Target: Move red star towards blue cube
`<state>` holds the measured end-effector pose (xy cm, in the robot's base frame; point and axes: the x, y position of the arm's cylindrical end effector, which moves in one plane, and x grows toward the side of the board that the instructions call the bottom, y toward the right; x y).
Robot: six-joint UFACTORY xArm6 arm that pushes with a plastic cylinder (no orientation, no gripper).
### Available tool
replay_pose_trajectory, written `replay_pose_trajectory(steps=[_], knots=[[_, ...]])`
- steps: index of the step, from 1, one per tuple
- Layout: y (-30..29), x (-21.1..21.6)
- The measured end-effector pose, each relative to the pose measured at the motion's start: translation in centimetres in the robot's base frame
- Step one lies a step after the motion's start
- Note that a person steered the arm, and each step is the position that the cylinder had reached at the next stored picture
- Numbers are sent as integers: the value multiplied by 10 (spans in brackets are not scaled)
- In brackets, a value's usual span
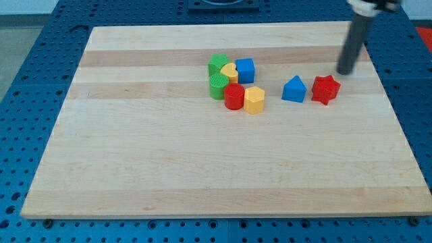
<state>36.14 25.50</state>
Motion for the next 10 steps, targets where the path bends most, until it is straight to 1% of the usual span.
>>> replay_pose_trajectory(steps=[1,2,3,6,10], knots=[[50,43],[51,70],[34,72],[-30,72],[-38,18]])
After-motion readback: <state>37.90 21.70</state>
